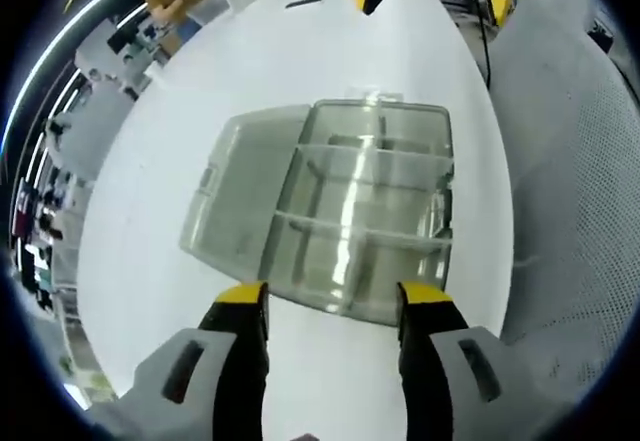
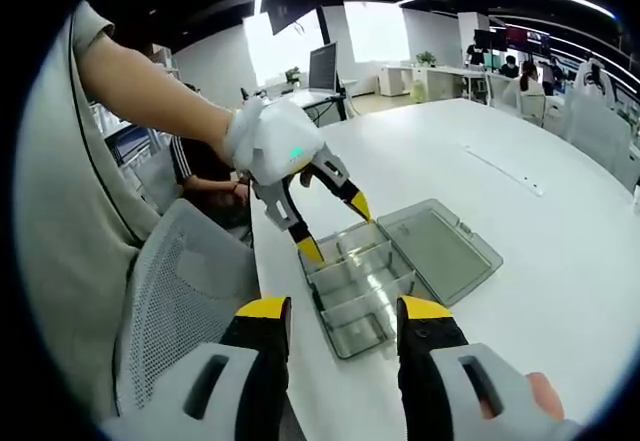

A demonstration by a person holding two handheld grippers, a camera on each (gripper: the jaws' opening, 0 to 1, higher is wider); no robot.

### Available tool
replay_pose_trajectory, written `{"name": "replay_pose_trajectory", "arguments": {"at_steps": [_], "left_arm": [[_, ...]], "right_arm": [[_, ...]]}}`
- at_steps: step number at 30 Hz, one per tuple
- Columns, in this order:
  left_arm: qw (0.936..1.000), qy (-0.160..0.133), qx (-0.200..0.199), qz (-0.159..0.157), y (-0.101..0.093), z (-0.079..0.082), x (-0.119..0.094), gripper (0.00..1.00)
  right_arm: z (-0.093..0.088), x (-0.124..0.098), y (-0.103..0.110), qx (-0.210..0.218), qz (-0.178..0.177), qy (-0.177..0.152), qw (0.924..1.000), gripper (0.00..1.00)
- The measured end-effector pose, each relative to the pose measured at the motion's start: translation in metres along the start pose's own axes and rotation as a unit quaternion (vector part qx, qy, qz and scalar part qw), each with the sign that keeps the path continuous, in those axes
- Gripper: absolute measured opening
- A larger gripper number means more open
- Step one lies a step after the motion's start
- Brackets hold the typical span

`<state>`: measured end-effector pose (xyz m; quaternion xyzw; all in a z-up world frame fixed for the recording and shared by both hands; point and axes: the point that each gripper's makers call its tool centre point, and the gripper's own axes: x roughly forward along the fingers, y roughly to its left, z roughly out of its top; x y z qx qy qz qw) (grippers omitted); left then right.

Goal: Insert the divider into the dual guide fixture by aligning both edges with the guide slots and pushing it downward to the bottom, including one-sided entry, uneven engagement, binding, and posture correction.

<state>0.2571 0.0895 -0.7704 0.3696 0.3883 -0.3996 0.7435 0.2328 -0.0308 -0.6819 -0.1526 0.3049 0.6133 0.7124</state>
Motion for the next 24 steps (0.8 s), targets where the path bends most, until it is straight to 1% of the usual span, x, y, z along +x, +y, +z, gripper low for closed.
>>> {"name": "replay_pose_trajectory", "arguments": {"at_steps": [5, 8, 9, 10, 14, 20, 24], "left_arm": [[0.9999, -0.007, -0.005, 0.007, 0.000, 0.000, -0.004, 0.51], [0.9997, -0.015, -0.017, 0.013, 0.001, 0.002, -0.007, 0.52], [0.9991, -0.023, -0.033, 0.014, 0.000, 0.003, -0.008, 0.53], [0.9988, -0.027, -0.038, 0.015, 0.000, 0.004, -0.009, 0.53], [0.9982, -0.037, -0.043, 0.019, -0.003, 0.006, -0.013, 0.53], [0.9952, -0.062, -0.070, 0.028, -0.005, 0.010, -0.024, 0.53], [0.9911, -0.087, -0.091, 0.043, -0.003, 0.017, -0.035, 0.53]], "right_arm": [[-0.001, -0.001, 0.000, -0.001, 0.000, 0.002, 1.0000, 0.39], [-0.002, -0.001, 0.000, -0.001, -0.001, 0.003, 1.0000, 0.39], [-0.002, -0.001, -0.001, -0.001, -0.002, 0.003, 1.0000, 0.39], [-0.003, -0.002, -0.001, -0.001, -0.002, 0.004, 1.0000, 0.39], [-0.004, -0.004, -0.002, -0.001, -0.004, 0.006, 1.0000, 0.39], [-0.010, -0.007, -0.003, 0.002, -0.007, 0.009, 0.9999, 0.39], [-0.013, -0.009, -0.004, 0.004, -0.010, 0.011, 0.9999, 0.39]]}}
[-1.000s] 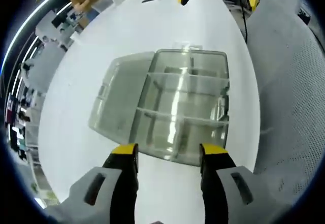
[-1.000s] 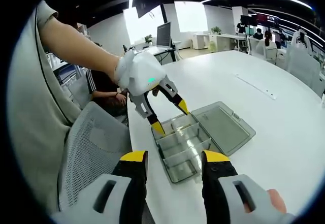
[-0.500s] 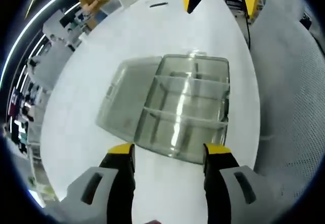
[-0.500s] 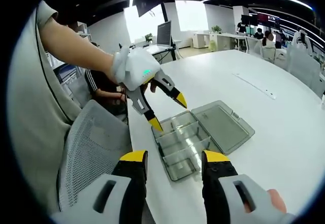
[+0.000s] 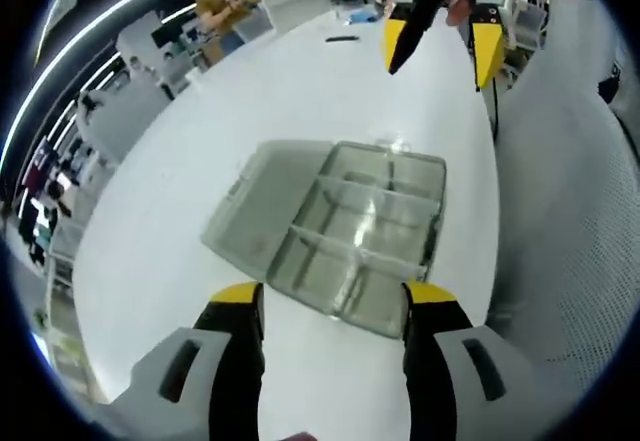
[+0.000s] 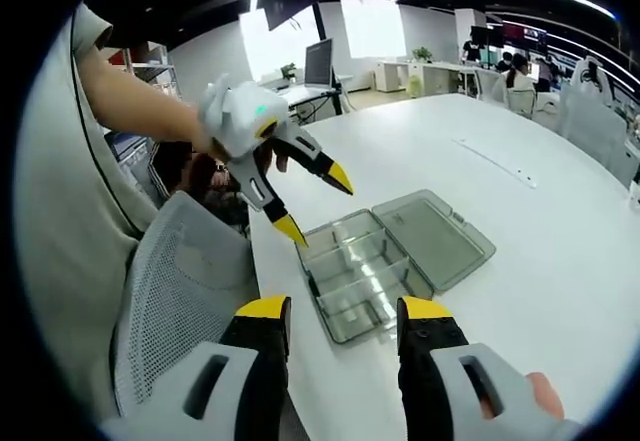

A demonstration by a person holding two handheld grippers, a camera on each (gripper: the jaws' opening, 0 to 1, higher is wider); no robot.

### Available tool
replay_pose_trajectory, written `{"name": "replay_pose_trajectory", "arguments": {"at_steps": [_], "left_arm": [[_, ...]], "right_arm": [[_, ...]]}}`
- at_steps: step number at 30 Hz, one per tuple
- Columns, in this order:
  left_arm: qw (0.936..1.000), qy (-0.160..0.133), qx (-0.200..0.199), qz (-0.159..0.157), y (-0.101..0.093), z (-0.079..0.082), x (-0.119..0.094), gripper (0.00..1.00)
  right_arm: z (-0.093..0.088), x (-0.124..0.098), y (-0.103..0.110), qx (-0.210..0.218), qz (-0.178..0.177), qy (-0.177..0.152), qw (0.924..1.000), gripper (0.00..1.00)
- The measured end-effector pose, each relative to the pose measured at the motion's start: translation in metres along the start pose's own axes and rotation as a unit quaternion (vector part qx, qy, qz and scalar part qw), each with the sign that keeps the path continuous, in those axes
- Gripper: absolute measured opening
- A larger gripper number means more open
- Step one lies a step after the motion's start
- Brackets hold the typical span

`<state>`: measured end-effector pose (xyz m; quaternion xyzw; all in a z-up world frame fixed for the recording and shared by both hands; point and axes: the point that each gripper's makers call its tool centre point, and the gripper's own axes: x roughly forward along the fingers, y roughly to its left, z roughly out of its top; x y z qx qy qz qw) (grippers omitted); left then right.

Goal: Insert the divider into the dual guide fixture by aligning both edges with the guide slots and pushing it downward to the bottom, including one-sided entry, uneven engagement, binding, and posture correction.

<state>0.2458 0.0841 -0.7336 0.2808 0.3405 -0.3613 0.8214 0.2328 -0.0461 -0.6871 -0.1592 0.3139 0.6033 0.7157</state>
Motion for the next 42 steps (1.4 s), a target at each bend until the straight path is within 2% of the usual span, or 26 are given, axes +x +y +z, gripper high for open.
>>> {"name": "replay_pose_trajectory", "arguments": {"at_steps": [4, 16, 21, 26, 42], "left_arm": [[0.9999, -0.015, -0.004, 0.006, -0.004, 0.006, -0.009, 0.53], [0.9967, -0.059, -0.051, 0.025, -0.011, 0.018, -0.028, 0.53], [0.9918, -0.087, -0.089, 0.031, -0.011, 0.028, -0.036, 0.53], [0.9890, -0.103, -0.099, 0.039, -0.013, 0.035, -0.041, 0.53], [0.9845, -0.125, -0.117, 0.037, -0.019, 0.046, -0.049, 0.53]], "right_arm": [[-0.002, -0.002, -0.001, 0.002, -0.003, 0.002, 1.0000, 0.39], [-0.007, -0.006, -0.003, 0.003, -0.009, 0.005, 0.9999, 0.39], [-0.010, -0.010, -0.004, 0.005, -0.012, 0.007, 0.9999, 0.39], [-0.014, -0.013, -0.006, 0.006, -0.016, 0.012, 0.9998, 0.39], [-0.021, -0.024, -0.014, 0.011, -0.029, 0.014, 0.9994, 0.39]]}}
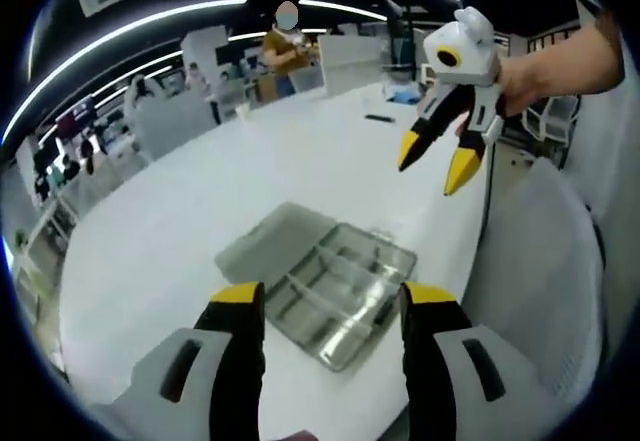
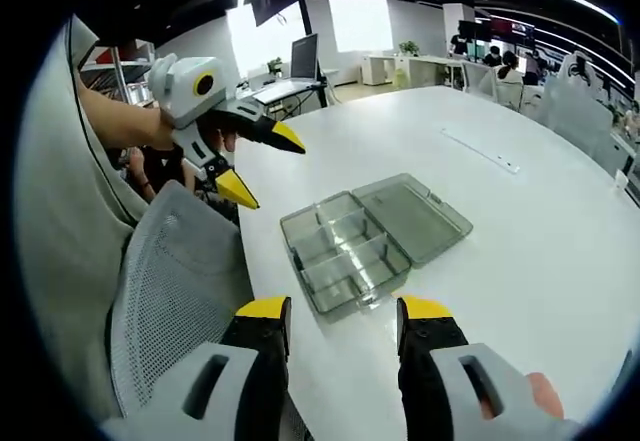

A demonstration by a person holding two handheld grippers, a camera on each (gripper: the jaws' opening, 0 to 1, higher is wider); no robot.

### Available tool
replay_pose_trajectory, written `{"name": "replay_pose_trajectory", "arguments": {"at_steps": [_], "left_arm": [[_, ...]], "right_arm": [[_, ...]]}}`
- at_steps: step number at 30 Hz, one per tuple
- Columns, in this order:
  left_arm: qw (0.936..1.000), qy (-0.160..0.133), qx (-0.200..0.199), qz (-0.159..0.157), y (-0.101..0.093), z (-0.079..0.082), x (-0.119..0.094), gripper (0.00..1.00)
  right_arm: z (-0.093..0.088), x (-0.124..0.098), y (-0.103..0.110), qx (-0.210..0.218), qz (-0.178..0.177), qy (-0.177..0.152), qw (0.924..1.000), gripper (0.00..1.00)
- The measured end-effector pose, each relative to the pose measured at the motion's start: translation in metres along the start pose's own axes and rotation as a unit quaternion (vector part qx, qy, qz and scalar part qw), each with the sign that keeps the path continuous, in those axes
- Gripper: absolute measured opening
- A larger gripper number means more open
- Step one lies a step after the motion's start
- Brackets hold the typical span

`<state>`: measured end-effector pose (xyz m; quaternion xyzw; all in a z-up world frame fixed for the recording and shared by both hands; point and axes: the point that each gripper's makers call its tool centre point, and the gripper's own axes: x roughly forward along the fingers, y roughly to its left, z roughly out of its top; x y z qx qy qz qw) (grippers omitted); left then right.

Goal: Insert the divider into the dual guide fixture by aligning both edges with the guide slots and pushing it downward to the bottom, including one-sided entry, uneven engagement, binding, and posture correction.

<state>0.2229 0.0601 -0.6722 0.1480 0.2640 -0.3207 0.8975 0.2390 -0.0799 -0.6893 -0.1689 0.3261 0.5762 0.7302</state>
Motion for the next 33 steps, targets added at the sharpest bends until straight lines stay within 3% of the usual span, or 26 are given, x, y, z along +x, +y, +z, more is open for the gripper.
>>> {"name": "replay_pose_trajectory", "arguments": {"at_steps": [24, 33], "left_arm": [[0.9985, -0.026, -0.045, -0.019, -0.019, 0.011, -0.004, 0.53], [0.9985, -0.027, -0.042, -0.025, -0.026, 0.012, -0.004, 0.53]], "right_arm": [[-0.010, -0.015, -0.017, 0.006, -0.019, 0.008, 0.9998, 0.39], [-0.015, -0.020, -0.024, 0.013, -0.028, 0.009, 0.9995, 0.39]]}}
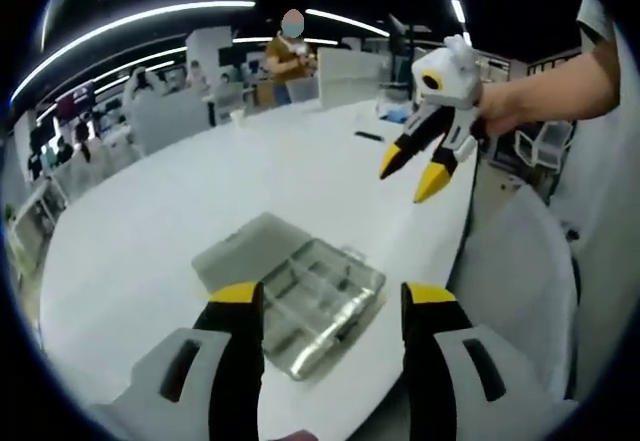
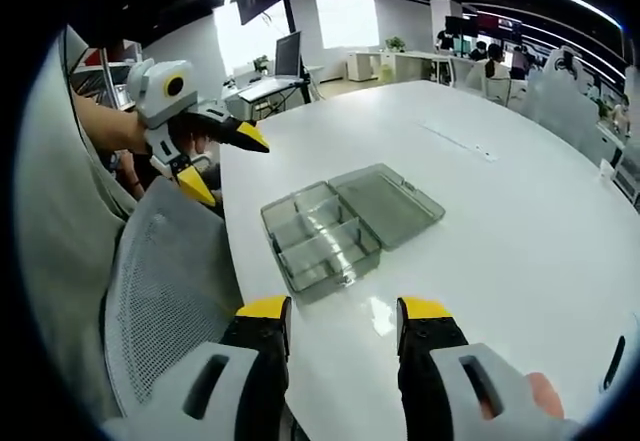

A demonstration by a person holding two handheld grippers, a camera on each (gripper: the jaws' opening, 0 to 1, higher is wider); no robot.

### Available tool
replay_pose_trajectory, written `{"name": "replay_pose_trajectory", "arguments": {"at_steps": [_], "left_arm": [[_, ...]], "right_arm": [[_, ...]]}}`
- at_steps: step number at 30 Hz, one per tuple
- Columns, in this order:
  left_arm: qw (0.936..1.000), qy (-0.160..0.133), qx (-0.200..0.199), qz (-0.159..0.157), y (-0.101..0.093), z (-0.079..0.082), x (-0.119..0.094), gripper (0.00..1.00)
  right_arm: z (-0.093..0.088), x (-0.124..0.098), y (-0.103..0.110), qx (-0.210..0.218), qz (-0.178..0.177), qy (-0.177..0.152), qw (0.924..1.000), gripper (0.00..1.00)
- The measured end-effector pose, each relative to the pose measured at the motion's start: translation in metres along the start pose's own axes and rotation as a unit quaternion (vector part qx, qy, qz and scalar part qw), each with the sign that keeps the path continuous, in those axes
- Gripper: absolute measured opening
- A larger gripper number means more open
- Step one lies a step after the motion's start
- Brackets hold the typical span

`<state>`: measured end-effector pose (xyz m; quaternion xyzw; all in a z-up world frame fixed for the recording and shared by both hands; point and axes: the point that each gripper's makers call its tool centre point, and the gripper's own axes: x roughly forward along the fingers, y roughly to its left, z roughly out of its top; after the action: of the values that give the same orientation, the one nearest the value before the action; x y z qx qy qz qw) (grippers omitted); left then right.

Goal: Insert the divider into the dual guide fixture by aligning both edges with the guide slots and pushing it downward to the bottom, including one-sided entry, uneven engagement, binding, and posture correction.

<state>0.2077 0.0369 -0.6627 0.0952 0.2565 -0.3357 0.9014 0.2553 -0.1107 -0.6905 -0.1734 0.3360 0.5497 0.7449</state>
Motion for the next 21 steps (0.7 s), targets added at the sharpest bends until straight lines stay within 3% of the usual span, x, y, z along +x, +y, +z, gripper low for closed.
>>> {"name": "replay_pose_trajectory", "arguments": {"at_steps": [21], "left_arm": [[1.0000, 0.000, 0.001, -0.009, -0.006, 0.002, 0.001, 0.53]], "right_arm": [[-0.016, -0.007, -0.022, 0.025, -0.024, 0.003, 0.9994, 0.38]]}}
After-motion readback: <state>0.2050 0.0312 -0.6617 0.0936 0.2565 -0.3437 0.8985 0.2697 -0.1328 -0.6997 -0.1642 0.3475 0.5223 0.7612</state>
